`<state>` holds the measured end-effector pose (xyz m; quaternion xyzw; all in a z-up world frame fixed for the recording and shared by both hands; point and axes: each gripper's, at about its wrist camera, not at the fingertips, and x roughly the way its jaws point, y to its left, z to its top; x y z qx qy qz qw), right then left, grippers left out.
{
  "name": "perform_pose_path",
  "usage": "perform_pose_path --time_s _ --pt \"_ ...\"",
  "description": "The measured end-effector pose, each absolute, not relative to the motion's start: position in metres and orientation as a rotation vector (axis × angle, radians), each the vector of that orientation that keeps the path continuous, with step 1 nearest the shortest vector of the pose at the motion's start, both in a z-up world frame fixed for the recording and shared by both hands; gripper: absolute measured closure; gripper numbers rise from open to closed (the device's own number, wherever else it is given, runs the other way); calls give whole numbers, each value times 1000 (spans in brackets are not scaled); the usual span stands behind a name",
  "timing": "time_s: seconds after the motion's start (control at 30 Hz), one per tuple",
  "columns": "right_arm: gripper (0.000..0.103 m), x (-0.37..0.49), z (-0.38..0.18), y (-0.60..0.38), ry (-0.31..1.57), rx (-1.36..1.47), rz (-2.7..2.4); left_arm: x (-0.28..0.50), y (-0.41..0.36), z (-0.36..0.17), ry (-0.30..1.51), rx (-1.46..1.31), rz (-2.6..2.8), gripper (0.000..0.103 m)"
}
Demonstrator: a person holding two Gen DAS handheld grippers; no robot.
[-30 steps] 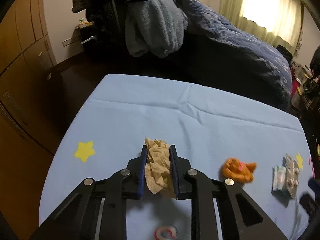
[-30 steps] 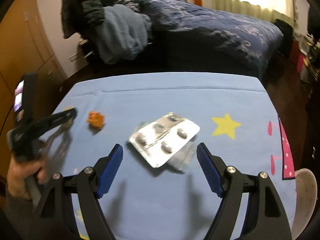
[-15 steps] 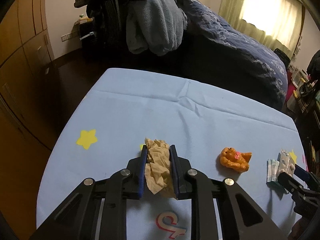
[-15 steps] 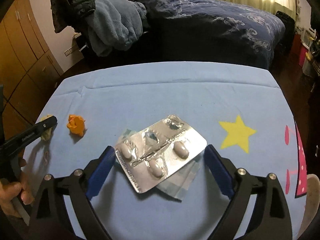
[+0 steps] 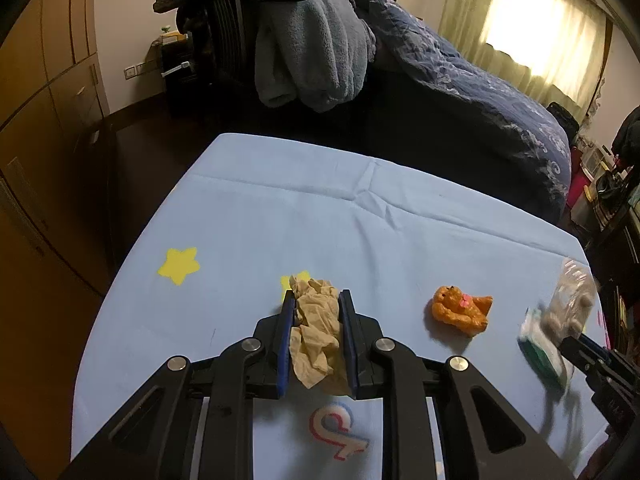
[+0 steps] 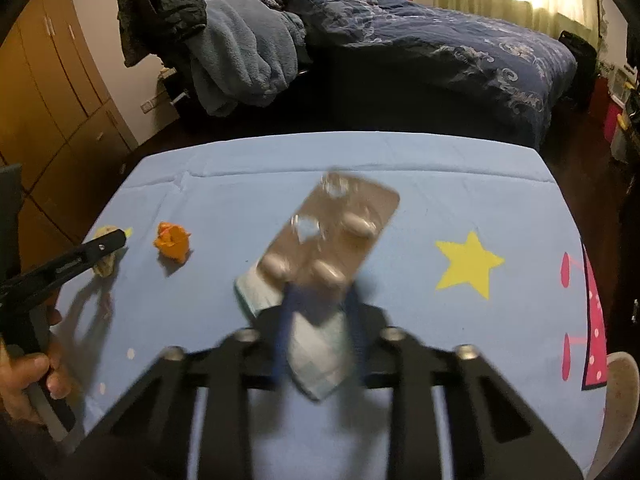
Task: Collect trash
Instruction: 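Lift the paper and blister pack off the table with both tools, then hold the paper and blister pack raised above the table with both tools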
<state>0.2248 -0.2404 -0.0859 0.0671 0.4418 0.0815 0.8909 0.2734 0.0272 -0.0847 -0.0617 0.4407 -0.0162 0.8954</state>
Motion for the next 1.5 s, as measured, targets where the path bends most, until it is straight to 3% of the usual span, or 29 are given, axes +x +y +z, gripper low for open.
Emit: perform_pose_path --time_s 0.27,0.9,0.97,1.0,1.03,1.1,1.23,1.5 --pt "97 217 -80 -246 903 199 199 267 25 -80 906 -126 -39 81" --pt "96 147 -53 -283 832 269 199 237 33 -69 891 -139 -33 81" --pt "91 151 -57 -284 840 237 154 235 32 -69 891 -136 -30 81" --pt "77 156 -60 -285 847 241 142 235 31 -69 894 -139 -32 81" --pt "49 162 -64 -287 851 250 133 235 31 -70 896 -143 -35 81" --pt "27 172 -66 -290 826 222 60 236 29 -71 897 -143 -37 81" --pt "17 195 -74 -291 844 192 20 239 28 -72 898 -128 -45 81" --pt "17 229 -90 -273 880 116 -53 244 28 -77 906 -128 -49 81"
